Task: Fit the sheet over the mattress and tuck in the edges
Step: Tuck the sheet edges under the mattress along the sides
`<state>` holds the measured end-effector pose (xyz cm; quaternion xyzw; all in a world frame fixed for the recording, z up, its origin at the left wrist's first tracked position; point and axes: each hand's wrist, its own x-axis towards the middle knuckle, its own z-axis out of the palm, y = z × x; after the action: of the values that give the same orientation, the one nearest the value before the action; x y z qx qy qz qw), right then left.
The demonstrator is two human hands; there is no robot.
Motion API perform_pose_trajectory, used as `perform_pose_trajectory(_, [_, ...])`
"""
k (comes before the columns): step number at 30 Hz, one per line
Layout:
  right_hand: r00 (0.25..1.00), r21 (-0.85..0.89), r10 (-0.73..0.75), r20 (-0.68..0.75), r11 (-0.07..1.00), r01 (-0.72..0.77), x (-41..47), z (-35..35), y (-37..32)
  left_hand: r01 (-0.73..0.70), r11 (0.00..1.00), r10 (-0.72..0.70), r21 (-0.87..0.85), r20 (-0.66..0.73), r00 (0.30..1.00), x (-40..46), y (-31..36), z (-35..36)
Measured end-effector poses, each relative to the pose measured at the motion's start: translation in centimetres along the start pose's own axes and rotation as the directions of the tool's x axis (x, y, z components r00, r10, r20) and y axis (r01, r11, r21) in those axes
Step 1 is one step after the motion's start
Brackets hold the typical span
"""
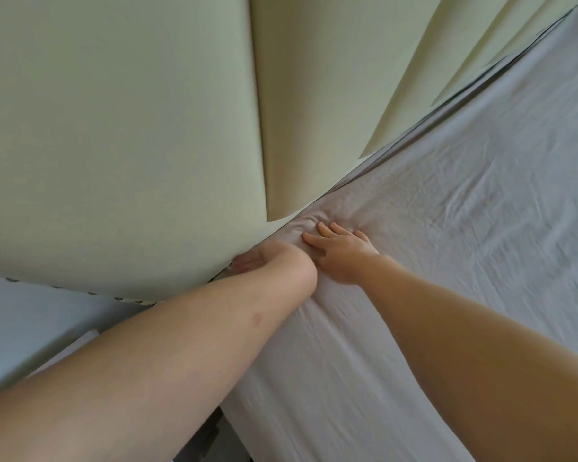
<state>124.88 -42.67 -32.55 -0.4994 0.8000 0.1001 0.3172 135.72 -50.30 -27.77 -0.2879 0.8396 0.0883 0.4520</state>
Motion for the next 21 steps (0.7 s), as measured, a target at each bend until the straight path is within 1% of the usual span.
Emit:
perform_pose_trajectory(1, [1.0, -0.006, -0.005, 0.019, 1.0, 0.005, -0.2, -0.1, -0.2, -0.021, 1.0, 0.02, -0.011, -0.052, 0.998, 0.1, 0.3, 0.6])
perform_pose_trajectory(2, [0.999, -0.015, -0.01, 0.031, 1.0, 0.01, -0.3, -0.3, -0.5, -0.074, 0.997, 0.071, -0.022, -0.124, 0.99, 0.1, 0.5, 0.4])
perform_pose_trajectory(3, [0.999, -0.025, -0.014, 0.045, 1.0, 0.015, -0.4, -0.5, -0.6, -0.124, 0.989, 0.102, -0.078, -0.247, 0.964, 0.6, 0.6, 0.5])
perform_pose_trajectory(4, [0.998, -0.027, -0.018, 0.061, 0.999, 0.02, -0.6, -0.9, -0.8, -0.175, 0.978, 0.127, -0.113, -0.339, 0.932, 0.9, 0.4, 0.7])
perform_pose_trajectory(5, [0.997, -0.006, -0.02, 0.078, 1.0, 0.021, -0.8, -1.5, -0.6, -0.236, 0.961, 0.158, -0.144, -0.412, 0.897, 1.2, 0.3, 0.5])
perform_pose_trajectory(6, [0.996, 0.057, -0.024, 0.085, 0.998, 0.019, -0.9, -2.1, -0.7, -0.257, 0.952, 0.163, -0.167, -0.435, 0.885, 1.2, -0.1, 0.7])
perform_pose_trajectory(8, [0.997, 0.195, -0.035, 0.066, 0.981, 0.021, -1.2, -2.9, -0.2, -0.255, 0.944, 0.152, -0.209, -0.409, 0.9, 2.3, 0.0, 1.5])
perform_pose_trajectory(9, [0.998, 0.208, -0.049, 0.035, 0.977, 0.041, -1.3, -2.8, 0.1, -0.251, 0.946, 0.153, -0.204, -0.403, 0.902, 2.6, 0.0, 1.8])
perform_pose_trajectory(12, [0.993, 0.072, -0.096, -0.063, 0.992, 0.1, -1.4, -1.6, 1.9, -0.252, 0.953, 0.163, -0.167, -0.418, 0.894, 3.7, 0.7, 1.5])
perform_pose_trajectory(14, [0.989, 0.058, -0.119, -0.089, 0.991, 0.125, -1.6, -1.0, 2.6, -0.25, 0.957, 0.175, -0.147, -0.394, 0.902, 4.2, 0.8, 0.9])
perform_pose_trajectory(17, [0.97, 0.076, -0.19, -0.152, 0.976, 0.203, -1.9, -1.5, 3.6, -0.235, 0.963, 0.174, -0.135, -0.356, 0.918, 5.1, 0.5, 0.3])
perform_pose_trajectory(19, [0.959, 0.001, -0.169, -0.229, 0.985, 0.174, -1.6, -2.4, 5.9, -0.21, 0.964, 0.143, -0.165, -0.346, 0.927, 5.2, 1.5, -0.4])
perform_pose_trajectory(21, [0.955, -0.014, -0.105, -0.279, 0.994, 0.105, 0.3, -4.3, 8.1, -0.171, 0.969, 0.106, -0.176, -0.327, 0.939, 5.2, 1.9, -1.4])
